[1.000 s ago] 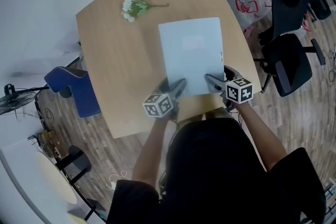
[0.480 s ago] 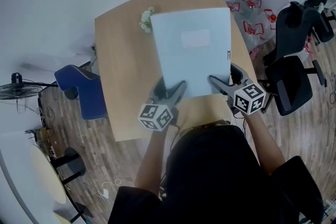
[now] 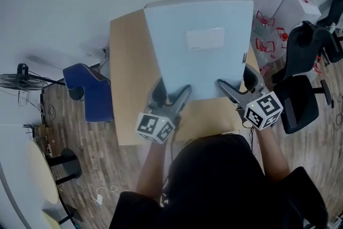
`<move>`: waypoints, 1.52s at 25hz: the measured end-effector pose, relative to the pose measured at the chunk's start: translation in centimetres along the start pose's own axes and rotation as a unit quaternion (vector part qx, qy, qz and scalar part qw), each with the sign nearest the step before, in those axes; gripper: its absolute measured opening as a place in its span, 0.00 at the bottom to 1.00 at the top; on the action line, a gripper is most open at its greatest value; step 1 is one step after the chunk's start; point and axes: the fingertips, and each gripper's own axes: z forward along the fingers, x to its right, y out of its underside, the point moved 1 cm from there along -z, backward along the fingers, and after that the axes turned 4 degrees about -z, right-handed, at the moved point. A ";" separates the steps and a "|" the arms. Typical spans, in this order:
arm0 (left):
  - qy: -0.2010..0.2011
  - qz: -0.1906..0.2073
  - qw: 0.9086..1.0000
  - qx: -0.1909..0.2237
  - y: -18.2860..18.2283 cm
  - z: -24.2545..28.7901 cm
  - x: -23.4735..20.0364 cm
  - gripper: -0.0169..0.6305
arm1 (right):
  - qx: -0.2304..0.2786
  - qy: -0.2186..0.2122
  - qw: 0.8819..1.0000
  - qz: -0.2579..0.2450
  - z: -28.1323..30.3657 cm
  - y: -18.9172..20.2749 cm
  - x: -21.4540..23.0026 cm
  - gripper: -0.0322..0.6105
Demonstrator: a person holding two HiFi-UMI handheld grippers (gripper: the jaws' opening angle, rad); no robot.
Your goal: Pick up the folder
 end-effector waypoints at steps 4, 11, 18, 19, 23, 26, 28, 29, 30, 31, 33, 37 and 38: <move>0.004 -0.015 0.999 0.030 -2.1 -0.6 -0.5 0.63 | 0.014 0.008 1.000 -0.021 0.4 -2.7 -1.2 0.68; -0.004 -0.017 0.998 0.053 -3.5 -1.9 -0.9 0.63 | 0.025 0.002 0.999 -0.046 1.2 -4.4 -2.7 0.68; -0.013 -0.007 0.998 0.058 -4.8 -2.5 -0.5 0.63 | 0.037 -0.008 0.998 -0.057 1.3 -5.6 -3.2 0.68; -0.013 -0.004 0.998 0.059 -4.9 -2.5 -0.5 0.63 | 0.040 -0.008 0.997 -0.060 1.3 -5.8 -3.3 0.68; -0.014 0.001 0.998 0.060 -5.0 -2.5 -0.7 0.63 | 0.046 -0.009 0.997 -0.068 1.5 -5.9 -3.4 0.68; -0.016 -0.006 0.998 0.061 -4.8 -2.4 -0.8 0.63 | 0.050 -0.010 0.996 -0.073 1.5 -6.0 -3.4 0.68; -0.016 -0.010 0.998 0.060 -4.8 -2.2 -1.0 0.63 | 0.053 -0.009 0.995 -0.080 1.7 -6.2 -3.3 0.68; -0.016 -0.011 0.998 0.060 -4.8 -2.0 -1.2 0.63 | 0.053 -0.009 0.995 -0.083 2.0 -6.3 -3.2 0.68; -0.016 -0.011 0.998 0.059 -4.9 -1.8 -1.4 0.63 | 0.052 -0.009 0.995 -0.086 2.2 -6.4 -3.0 0.68; -0.016 -0.010 0.998 0.058 -4.9 -1.6 -1.5 0.64 | 0.052 -0.009 0.995 -0.088 2.4 -6.5 -2.9 0.68; -0.016 -0.008 0.998 0.057 -5.0 -1.2 -1.5 0.64 | 0.051 -0.009 0.995 -0.090 2.5 -6.6 -2.5 0.68; -0.015 -0.006 0.998 0.055 -5.3 -0.4 -1.6 0.64 | 0.053 -0.006 0.995 -0.087 2.7 -6.9 -1.8 0.68; -0.015 -0.006 0.998 0.054 -5.4 -0.2 -1.6 0.64 | 0.054 -0.005 0.995 -0.086 2.8 -6.9 -1.6 0.68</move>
